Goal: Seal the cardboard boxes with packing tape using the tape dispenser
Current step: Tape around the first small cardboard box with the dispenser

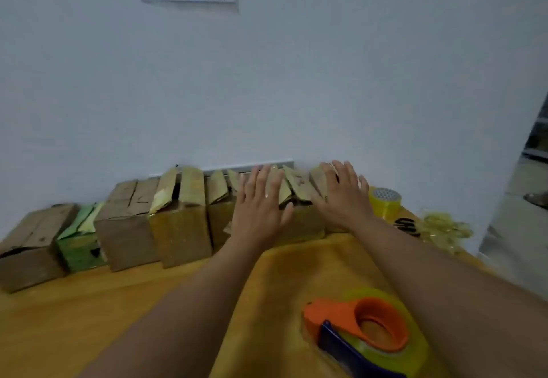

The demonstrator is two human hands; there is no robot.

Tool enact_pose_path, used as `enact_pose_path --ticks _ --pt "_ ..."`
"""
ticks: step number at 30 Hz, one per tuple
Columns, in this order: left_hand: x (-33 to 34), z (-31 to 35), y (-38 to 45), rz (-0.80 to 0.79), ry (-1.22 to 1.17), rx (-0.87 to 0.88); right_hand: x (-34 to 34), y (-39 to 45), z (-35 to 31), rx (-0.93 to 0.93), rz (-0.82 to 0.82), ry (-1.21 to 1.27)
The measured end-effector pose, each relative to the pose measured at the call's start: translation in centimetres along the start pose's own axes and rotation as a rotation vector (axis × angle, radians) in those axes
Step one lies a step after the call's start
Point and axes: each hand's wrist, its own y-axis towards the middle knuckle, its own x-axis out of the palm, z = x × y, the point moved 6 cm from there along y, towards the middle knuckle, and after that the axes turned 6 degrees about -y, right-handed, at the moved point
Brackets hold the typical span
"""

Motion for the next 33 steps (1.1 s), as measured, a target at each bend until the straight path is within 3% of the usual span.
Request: enact_pose_path --ticks 8,18,25,33 --pt "8.5 5.7 4.2 -0.126 0.046 0.103 5.6 2.3 9.3 0.028 -0.184 -0.079" --pt "14.5 7.9 6.8 -0.358 0.229 0.022 10.6 3.6 11.2 0.111 -0.263 0.304" --pt "13.5 8.9 7.2 -0.253 0.126 0.027 8.7 2.7 11.9 0.1 -0.091 0.279" --pt "5.5 9.3 6.7 0.076 -0.195 0.08 1.0 0.8 8.3 0.031 0.175 0.278"
